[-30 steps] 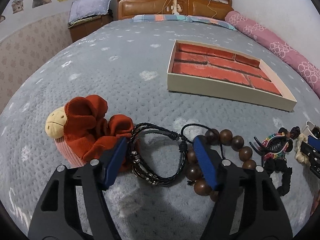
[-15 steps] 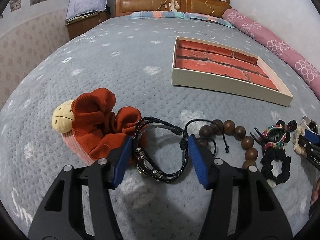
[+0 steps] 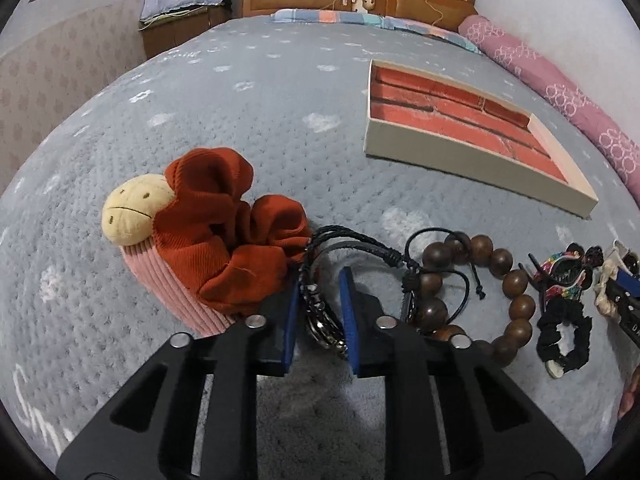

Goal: Organize jewelry
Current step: 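Grasp the black braided bracelet with the left tool while the right tool grasps the cream scrunchie, then lift and carry the black bracelet and cream scrunchie into the brick-lined tray with both tools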

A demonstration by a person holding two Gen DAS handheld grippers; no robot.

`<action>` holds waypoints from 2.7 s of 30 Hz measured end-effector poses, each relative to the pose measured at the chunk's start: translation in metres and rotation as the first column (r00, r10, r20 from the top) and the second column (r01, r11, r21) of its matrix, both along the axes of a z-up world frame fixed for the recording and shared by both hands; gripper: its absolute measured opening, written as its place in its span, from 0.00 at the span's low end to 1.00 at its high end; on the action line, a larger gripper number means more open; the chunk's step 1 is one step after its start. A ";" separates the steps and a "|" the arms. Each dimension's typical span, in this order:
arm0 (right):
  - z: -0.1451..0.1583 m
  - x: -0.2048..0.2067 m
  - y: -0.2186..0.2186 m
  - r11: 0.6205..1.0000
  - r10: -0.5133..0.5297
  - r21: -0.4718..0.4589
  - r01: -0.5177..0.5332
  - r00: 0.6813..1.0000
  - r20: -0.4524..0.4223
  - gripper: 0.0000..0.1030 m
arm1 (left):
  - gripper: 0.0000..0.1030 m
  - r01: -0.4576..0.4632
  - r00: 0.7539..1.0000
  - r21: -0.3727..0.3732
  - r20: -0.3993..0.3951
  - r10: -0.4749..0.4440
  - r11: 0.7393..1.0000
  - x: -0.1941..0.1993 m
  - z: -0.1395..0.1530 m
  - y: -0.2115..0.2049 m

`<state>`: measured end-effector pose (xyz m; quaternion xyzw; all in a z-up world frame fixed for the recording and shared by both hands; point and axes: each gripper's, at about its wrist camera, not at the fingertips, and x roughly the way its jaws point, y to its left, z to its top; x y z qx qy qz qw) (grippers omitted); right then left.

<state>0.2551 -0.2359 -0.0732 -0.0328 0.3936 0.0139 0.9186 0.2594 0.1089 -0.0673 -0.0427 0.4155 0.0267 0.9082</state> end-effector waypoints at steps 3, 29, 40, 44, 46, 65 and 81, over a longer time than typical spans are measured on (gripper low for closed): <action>0.000 0.001 -0.002 1.000 -0.003 0.005 0.003 1.000 -0.001 0.28 | 0.10 -0.006 1.000 -0.004 0.021 0.006 1.000 -0.003 0.005 0.002; 0.026 -0.014 -0.014 0.993 -0.014 0.119 -0.005 0.988 0.153 0.11 | 0.10 0.040 0.974 -0.002 0.224 -0.038 0.999 -0.026 0.056 -0.011; 0.025 -0.011 -0.010 0.994 -0.019 0.108 0.003 0.988 0.150 0.11 | 0.10 0.049 0.975 -0.007 0.217 -0.046 0.999 -0.025 0.060 -0.013; 0.027 -0.013 -0.011 0.992 -0.029 0.123 0.010 0.988 0.150 0.11 | 0.10 0.046 0.977 -0.007 0.207 -0.044 0.999 -0.022 0.060 -0.017; 0.030 -0.012 -0.009 0.994 -0.024 0.109 0.008 0.989 0.149 0.11 | 0.10 0.056 0.975 0.014 0.213 -0.058 0.998 -0.020 0.062 -0.022; 0.087 0.122 -0.010 0.990 -0.051 0.141 0.026 0.984 0.173 0.11 | 0.10 0.226 0.946 -0.033 0.246 -0.212 0.973 0.109 0.114 -0.076; 0.032 0.258 -0.010 0.982 -0.134 0.136 0.130 0.991 0.024 0.11 | 0.10 0.237 0.968 0.026 0.075 -0.238 0.971 0.249 0.055 -0.143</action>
